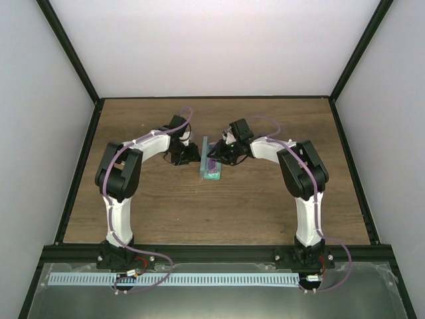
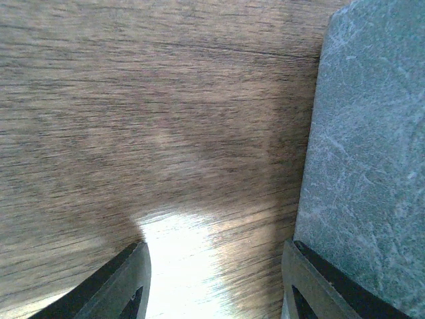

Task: Organize the sunglasses
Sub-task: Place the sunglasses in the sunglasses case.

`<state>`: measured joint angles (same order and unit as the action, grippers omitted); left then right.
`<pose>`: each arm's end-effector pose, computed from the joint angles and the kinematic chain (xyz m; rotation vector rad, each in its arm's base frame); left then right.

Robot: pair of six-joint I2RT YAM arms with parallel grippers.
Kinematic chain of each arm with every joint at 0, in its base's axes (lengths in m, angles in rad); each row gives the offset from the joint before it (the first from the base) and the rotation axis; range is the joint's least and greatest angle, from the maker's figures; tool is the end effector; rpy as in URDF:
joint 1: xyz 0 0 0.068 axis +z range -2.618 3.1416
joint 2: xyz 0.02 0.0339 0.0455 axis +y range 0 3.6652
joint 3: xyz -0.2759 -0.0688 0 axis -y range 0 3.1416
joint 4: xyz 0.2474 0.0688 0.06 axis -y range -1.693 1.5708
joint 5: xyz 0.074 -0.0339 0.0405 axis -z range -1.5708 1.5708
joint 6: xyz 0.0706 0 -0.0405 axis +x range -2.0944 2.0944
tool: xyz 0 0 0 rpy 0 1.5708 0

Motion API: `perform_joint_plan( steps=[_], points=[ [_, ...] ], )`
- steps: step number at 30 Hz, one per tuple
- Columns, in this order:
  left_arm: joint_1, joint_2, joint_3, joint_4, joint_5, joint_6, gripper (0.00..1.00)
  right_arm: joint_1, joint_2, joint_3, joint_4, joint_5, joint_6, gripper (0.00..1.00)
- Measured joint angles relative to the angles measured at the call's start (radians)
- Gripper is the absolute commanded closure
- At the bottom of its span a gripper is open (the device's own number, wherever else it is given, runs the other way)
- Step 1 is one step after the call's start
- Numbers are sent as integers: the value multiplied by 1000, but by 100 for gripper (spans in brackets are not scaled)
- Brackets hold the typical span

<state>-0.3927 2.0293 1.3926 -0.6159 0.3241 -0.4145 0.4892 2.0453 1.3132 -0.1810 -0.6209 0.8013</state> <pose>0.3802 -0.1818 0.1282 0.0446 2.9131 -0.6214 0.3784 0.2480 0.1342 0.1280 2.7217 1.2501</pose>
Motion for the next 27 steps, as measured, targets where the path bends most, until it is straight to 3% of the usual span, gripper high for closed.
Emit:
perform_joint_plan(
  steps=[6,11,27],
  points=[
    [0,0,0,-1,0,0,44,0,8,-6,-13,5,0,65],
    [0,0,0,-2,0,0,43,0,14,-6,-13,6,-3,55],
    [0,0,0,-2,1,3,43,3,11,40,-138,102,-82,43]
  ],
)
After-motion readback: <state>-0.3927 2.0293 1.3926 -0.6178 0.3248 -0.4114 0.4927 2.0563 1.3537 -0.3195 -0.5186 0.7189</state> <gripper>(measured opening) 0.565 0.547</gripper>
